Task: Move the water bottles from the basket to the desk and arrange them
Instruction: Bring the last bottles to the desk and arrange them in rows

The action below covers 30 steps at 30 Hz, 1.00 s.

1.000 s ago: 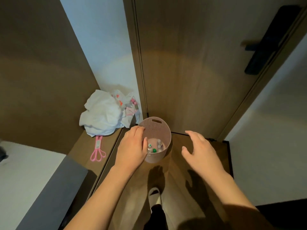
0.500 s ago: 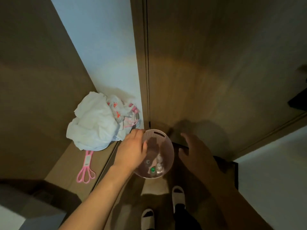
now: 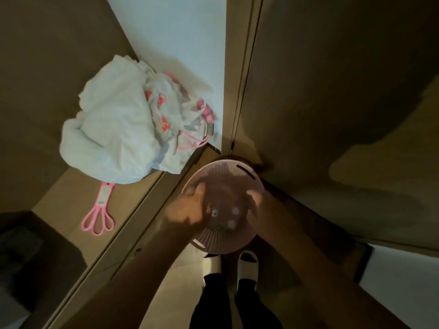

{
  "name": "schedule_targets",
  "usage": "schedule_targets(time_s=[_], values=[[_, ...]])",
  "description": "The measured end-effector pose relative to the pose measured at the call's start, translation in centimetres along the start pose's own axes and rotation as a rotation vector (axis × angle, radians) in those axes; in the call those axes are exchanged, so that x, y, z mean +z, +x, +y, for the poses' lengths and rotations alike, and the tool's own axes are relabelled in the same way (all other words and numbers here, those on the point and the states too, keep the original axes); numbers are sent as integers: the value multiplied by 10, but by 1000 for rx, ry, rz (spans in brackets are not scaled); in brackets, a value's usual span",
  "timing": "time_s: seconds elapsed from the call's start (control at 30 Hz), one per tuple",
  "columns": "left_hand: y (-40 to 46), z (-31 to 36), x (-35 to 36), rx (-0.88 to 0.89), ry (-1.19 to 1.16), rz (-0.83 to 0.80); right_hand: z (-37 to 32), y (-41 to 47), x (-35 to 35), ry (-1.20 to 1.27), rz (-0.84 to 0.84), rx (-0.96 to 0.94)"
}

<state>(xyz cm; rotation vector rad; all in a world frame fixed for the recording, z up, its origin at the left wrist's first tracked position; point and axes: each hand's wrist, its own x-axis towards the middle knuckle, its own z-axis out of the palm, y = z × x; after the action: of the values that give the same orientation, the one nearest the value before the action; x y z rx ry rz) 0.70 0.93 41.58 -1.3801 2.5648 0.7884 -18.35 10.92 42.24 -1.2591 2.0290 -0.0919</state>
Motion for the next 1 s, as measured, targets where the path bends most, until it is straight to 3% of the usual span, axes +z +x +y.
schedule_targets(time_s=[0.07, 0.17, 0.27, 0.37, 0.43, 0.63, 0.8, 1.0], values=[[44, -29, 71, 16, 30, -49, 26, 63, 53, -32, -84, 2], [98, -79, 184, -119, 40, -234, 65, 148, 142, -109, -200, 8], [134, -120, 286, -182, 34, -320, 111, 219, 225, -201, -361, 50], [149, -140, 357, -233, 17, -362, 138, 260, 281, -209, -540, 162], [154, -144, 385, -251, 12, -355, 153, 269, 305, -195, -501, 170], [155, -151, 402, -275, -67, -317, 171, 268, 313, -199, -341, 147], [169, -157, 380, -289, -25, -397, 176, 267, 305, -243, -307, 102], [140, -125, 295, -185, -85, -139, 146, 226, 238, -131, -282, 125]])
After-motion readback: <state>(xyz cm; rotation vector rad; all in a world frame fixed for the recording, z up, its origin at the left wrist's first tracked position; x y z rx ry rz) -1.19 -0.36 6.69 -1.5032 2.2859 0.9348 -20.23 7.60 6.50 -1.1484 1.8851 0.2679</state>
